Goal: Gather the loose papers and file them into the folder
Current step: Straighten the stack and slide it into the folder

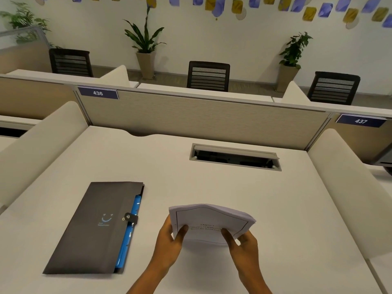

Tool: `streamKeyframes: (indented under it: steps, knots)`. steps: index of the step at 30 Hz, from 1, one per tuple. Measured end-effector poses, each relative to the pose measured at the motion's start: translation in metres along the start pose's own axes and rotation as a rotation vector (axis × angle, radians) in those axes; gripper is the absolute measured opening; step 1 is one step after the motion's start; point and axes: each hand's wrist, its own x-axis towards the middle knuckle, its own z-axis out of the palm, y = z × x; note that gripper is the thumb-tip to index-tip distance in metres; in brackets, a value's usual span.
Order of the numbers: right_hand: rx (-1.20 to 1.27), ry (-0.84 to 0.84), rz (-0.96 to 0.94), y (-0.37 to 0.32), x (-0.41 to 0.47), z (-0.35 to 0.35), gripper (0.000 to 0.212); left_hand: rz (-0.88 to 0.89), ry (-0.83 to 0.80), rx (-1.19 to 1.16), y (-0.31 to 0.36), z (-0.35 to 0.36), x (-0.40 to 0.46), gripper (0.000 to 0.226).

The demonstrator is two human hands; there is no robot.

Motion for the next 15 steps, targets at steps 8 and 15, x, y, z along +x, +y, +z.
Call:
streamKeyframes:
  steps: [8,15]
  knots:
    - [-0.033,0.103,0.074,0.005,0.009,-0.014,0.015,0.152,0.197,0.348,-0.026,-0.046,0.015,0.028]
    - [-0.005,0.221,0.287,0.036,0.005,-0.035,0.034,-0.095,0.400,0.938,-0.065,-0.120,0.024,0.072]
